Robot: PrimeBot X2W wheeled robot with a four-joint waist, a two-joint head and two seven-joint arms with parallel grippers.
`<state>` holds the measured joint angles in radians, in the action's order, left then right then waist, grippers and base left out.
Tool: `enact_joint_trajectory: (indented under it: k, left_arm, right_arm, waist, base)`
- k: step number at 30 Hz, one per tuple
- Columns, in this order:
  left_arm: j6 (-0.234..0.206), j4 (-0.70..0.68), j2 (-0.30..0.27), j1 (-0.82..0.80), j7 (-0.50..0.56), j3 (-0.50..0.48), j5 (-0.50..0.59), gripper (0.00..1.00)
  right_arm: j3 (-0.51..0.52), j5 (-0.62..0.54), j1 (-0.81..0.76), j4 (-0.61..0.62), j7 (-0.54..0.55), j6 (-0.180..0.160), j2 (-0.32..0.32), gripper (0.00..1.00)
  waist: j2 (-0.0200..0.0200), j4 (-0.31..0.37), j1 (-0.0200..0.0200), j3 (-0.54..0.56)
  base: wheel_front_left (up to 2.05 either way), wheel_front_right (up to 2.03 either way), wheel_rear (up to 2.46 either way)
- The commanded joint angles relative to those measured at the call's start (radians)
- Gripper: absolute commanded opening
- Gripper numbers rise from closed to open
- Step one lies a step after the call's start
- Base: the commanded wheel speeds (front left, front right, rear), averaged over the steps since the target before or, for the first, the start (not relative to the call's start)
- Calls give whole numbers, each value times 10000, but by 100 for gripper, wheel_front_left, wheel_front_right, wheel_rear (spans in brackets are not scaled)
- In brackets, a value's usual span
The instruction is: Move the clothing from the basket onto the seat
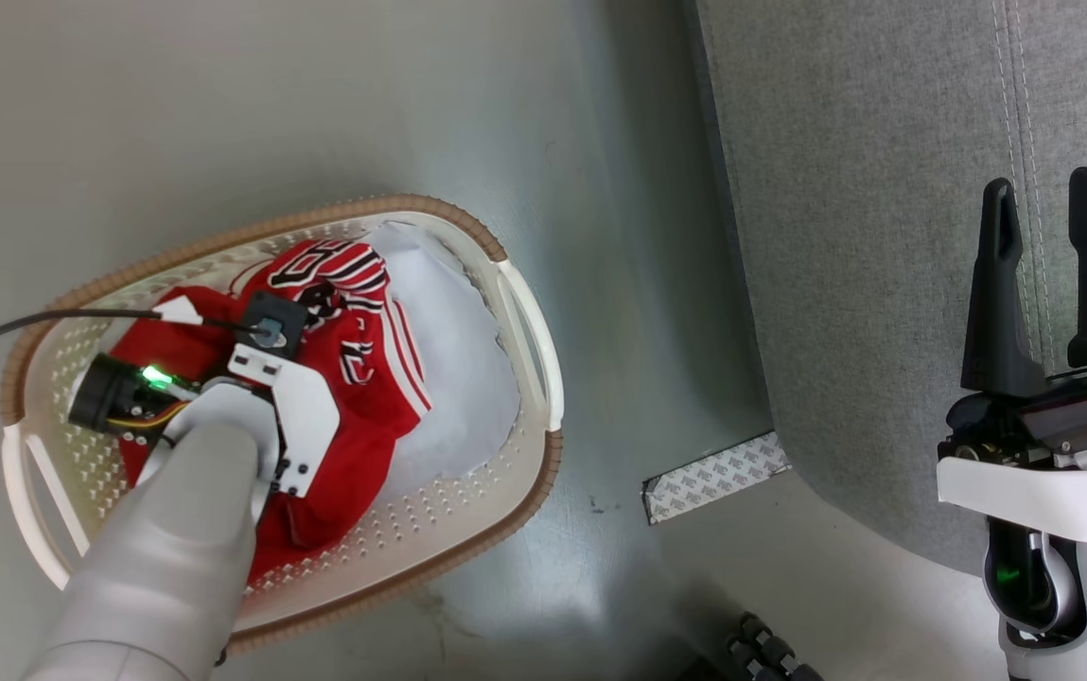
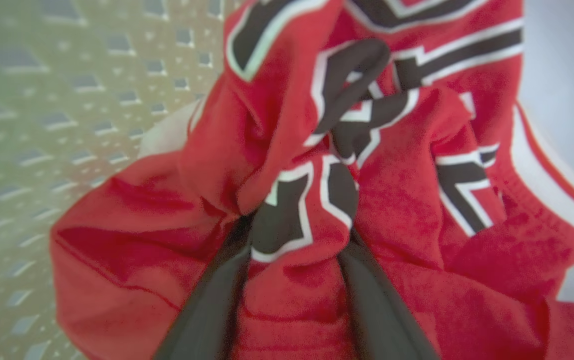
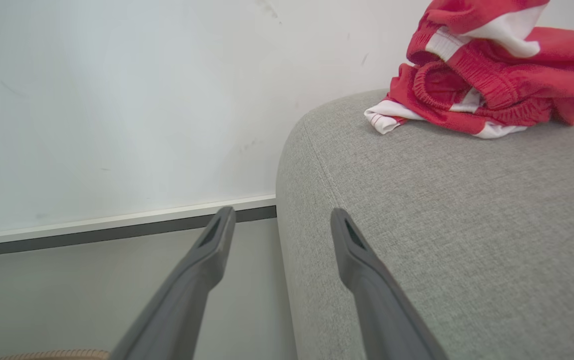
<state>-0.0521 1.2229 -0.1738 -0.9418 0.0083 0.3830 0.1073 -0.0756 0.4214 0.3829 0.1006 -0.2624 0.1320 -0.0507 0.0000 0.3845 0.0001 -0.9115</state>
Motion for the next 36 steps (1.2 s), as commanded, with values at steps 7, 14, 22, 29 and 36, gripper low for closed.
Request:
enact_joint_trajectory:
  k: [7, 14, 22, 29, 36]
  left_arm:
    - [159, 125, 214, -65, -303, 179, -119, 0]
    - [318, -106, 882, 469, -1254, 128, -573, 0]
    - [807, -1058, 1235, 1972, -2375, 314, -1838, 0]
    - [582, -3149, 1224, 4005, -2561, 1334, -3762, 0]
    - [-365, -4870, 1198, 5759, -2660, 1389, -4611, 0]
  right_arm:
    - [169, -54, 182, -192, -36, -25, -4, 100]
    - [415, -276, -108, -517, -37, -25, -6, 100]
    - [461, -1090, -679, -1228, -37, -25, -10, 100]
    - [508, -1667, -1486, -1913, -37, -25, -16, 100]
    - [625, -2162, -2650, -2343, -35, -25, -32, 100]
  waist:
    - [0, -273, -1, 354]
    - [0, -993, -1, 1480]
    - [0, -1999, -1, 4027]
    - [0, -2684, -1, 6440]
    - [0, -3213, -1, 8334]
  base:
    - [0, 0, 0]
    - [0, 0, 0]
    - [0, 0, 0]
    - [0, 0, 0]
    - [0, 0, 0]
